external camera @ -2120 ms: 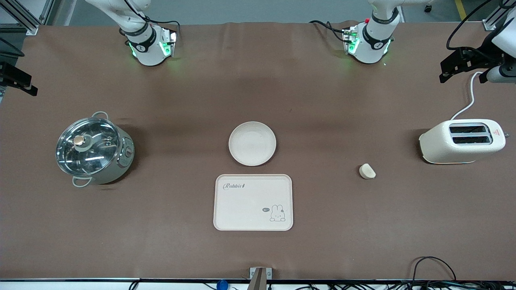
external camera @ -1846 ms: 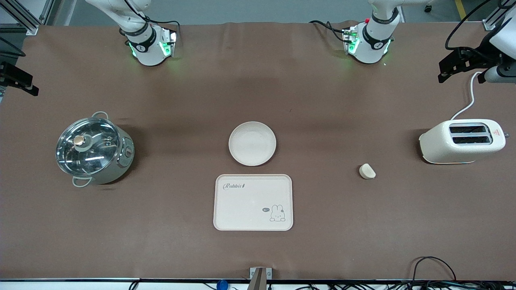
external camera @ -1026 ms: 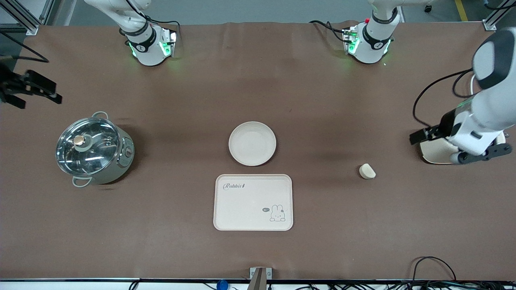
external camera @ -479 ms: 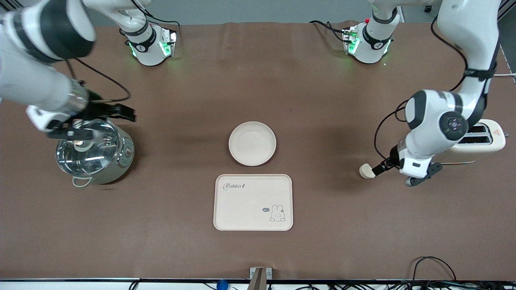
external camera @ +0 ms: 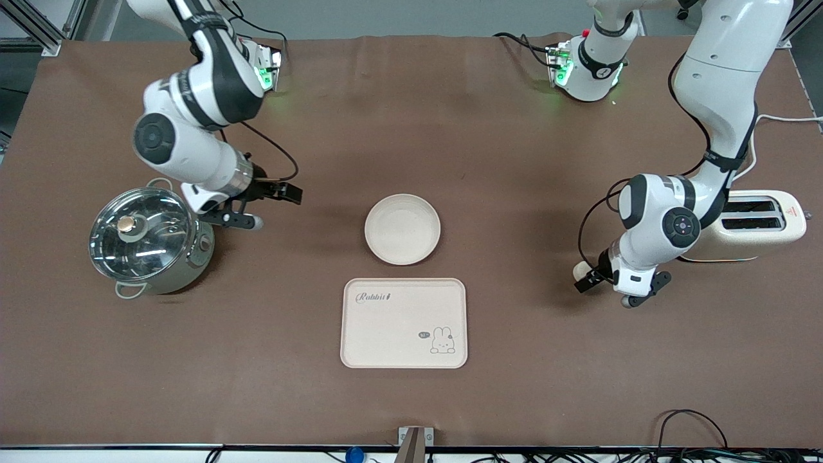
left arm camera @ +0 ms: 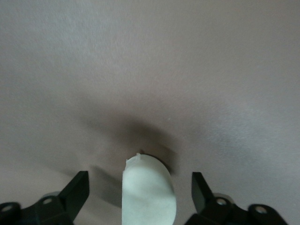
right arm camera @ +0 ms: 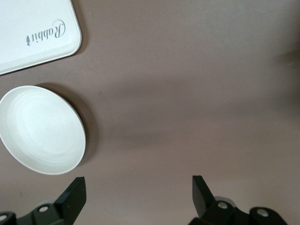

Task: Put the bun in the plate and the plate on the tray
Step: 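Carry the bun toward the plate while the right gripper grips the plate rim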

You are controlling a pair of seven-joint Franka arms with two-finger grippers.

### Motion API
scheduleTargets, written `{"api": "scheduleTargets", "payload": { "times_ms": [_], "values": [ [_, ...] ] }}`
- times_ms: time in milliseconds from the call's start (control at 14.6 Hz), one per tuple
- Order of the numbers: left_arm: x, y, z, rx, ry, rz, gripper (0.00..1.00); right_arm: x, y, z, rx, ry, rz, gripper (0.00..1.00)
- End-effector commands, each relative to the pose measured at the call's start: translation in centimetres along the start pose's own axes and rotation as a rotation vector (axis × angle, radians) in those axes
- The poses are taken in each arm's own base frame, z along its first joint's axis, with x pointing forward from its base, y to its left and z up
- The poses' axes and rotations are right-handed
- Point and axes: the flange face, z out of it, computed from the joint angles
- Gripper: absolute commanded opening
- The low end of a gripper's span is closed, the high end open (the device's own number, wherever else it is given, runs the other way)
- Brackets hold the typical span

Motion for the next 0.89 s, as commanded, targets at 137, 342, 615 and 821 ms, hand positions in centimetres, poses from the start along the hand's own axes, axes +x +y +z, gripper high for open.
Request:
{"api": "scheduleTargets", "payload": {
  "times_ms": [137,342,615,821],
  "values": [
    [-1.4,1.8,0.4,-0.019,-0.031,-0.063,0.39,-4.2,-3.1,5.7,0.060,0.078,0.064,1.00],
    [-4.2,5.1,-0.5,-0.049,-0.054,-0.130,0.26,-5.4,-5.6,10.1,0.064,0.108,0.085,1.00],
    [-12.0,13.4,-3.8,-0.118,-0.116,-0.185,0.26,-6.6,-7.8,15.5,0.079,0.156,0.090,1.00],
    [-20.4,19.2,-4.2,-0.108,-0.147,-0.236,0.27,-7.4,-10.2,18.1,0.104,0.174,0.137,1.00]
  ]
}}
